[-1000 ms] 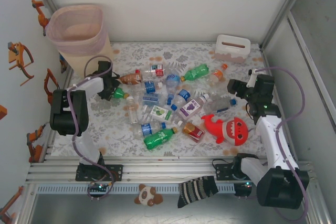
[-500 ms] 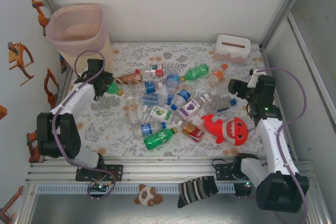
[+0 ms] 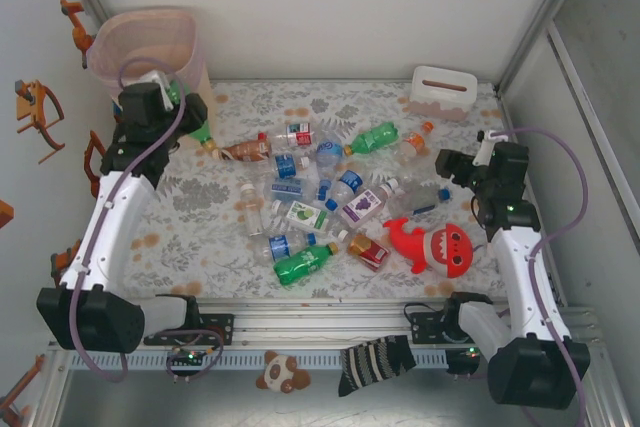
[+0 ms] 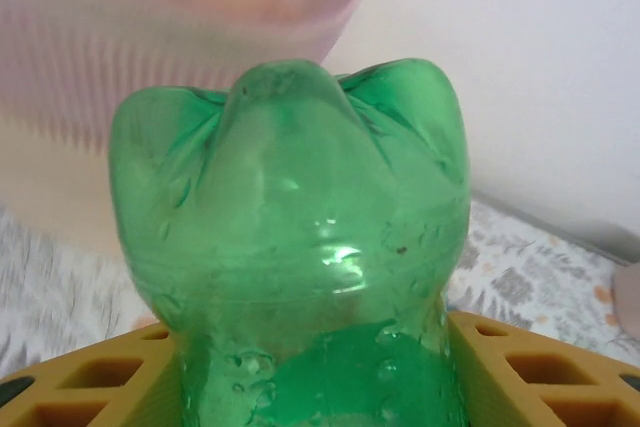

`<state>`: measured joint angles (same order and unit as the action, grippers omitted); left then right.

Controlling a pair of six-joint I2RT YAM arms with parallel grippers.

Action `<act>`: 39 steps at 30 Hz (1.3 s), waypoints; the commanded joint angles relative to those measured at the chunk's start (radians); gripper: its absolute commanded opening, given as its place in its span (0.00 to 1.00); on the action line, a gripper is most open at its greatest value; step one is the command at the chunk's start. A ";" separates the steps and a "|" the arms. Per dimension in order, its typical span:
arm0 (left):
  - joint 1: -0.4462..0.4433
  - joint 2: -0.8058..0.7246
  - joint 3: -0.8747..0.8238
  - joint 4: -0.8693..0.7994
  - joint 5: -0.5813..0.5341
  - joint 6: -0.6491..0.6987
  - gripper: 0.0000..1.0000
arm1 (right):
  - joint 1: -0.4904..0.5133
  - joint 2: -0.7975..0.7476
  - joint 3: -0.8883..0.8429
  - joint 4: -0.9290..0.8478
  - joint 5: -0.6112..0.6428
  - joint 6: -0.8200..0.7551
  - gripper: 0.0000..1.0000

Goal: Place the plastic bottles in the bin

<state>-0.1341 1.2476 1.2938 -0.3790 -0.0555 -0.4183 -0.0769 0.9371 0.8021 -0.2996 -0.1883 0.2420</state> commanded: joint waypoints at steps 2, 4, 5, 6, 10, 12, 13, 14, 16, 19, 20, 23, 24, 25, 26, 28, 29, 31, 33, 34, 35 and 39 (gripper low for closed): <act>0.009 0.053 0.160 -0.004 0.014 0.228 0.46 | 0.007 -0.003 0.056 -0.011 0.012 -0.018 0.84; 0.023 0.098 0.233 -0.009 0.002 0.273 0.46 | 0.006 -0.001 0.062 -0.013 0.013 -0.020 0.84; 0.033 0.122 0.273 -0.010 -0.001 0.290 0.46 | 0.006 -0.003 0.065 -0.014 0.013 -0.021 0.84; 0.040 0.146 0.309 -0.010 -0.004 0.302 0.45 | 0.005 -0.003 0.066 -0.018 0.015 -0.023 0.84; 0.084 0.261 0.453 -0.004 -0.015 0.348 0.44 | 0.006 -0.003 0.072 -0.031 0.019 -0.027 0.84; 0.102 0.318 0.523 -0.003 -0.020 0.373 0.44 | 0.008 -0.004 0.075 -0.036 0.021 -0.029 0.84; 0.109 0.350 0.563 -0.007 -0.026 0.382 0.43 | 0.008 -0.005 0.075 -0.036 0.021 -0.029 0.84; 0.118 0.380 0.604 -0.009 -0.025 0.388 0.43 | 0.007 -0.007 0.077 -0.039 0.022 -0.030 0.83; 0.131 0.438 0.675 -0.009 -0.023 0.398 0.43 | 0.007 -0.005 0.080 -0.046 0.023 -0.031 0.84; 0.143 0.533 0.793 -0.034 -0.020 0.412 0.43 | 0.007 -0.004 0.083 -0.049 0.024 -0.033 0.84; 0.147 0.573 0.837 -0.042 -0.017 0.418 0.43 | 0.007 -0.004 0.085 -0.049 0.024 -0.032 0.84; 0.155 0.684 0.962 -0.084 -0.019 0.442 0.43 | 0.007 -0.001 0.088 -0.057 0.027 -0.034 0.83; 0.157 0.719 1.000 -0.097 -0.022 0.446 0.43 | 0.007 0.001 0.090 -0.059 0.028 -0.036 0.83; 0.162 0.762 1.049 -0.117 -0.018 0.452 0.43 | 0.006 0.000 0.091 -0.063 0.029 -0.037 0.83; 0.165 0.804 1.102 -0.141 -0.016 0.454 0.43 | 0.007 0.000 0.092 -0.065 0.030 -0.037 0.83; 0.168 0.883 1.208 -0.189 -0.007 0.458 0.43 | 0.007 -0.004 0.088 -0.069 0.030 -0.038 0.83; 0.172 0.928 1.256 -0.213 -0.005 0.458 0.43 | 0.008 -0.005 0.087 -0.069 0.033 -0.038 0.83; 0.175 0.990 1.323 -0.246 -0.004 0.460 0.43 | 0.008 -0.009 0.081 -0.070 0.036 -0.039 0.83; 0.178 1.024 1.337 -0.253 -0.003 0.461 0.43 | 0.008 -0.012 0.073 -0.069 0.041 -0.039 0.83; 0.178 1.034 1.333 -0.256 0.000 0.460 0.42 | 0.008 -0.011 0.068 -0.069 0.041 -0.039 0.83; 0.179 1.043 1.331 -0.263 0.002 0.461 0.42 | 0.009 -0.011 0.066 -0.070 0.041 -0.037 0.83; 0.181 1.058 1.329 -0.329 0.001 0.466 0.41 | 0.009 -0.012 0.055 -0.067 0.039 -0.032 0.83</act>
<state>0.0402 2.3196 2.5896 -0.6468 -0.0662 0.0204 -0.0757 0.9371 0.8612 -0.3557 -0.1627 0.2161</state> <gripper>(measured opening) 0.561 0.831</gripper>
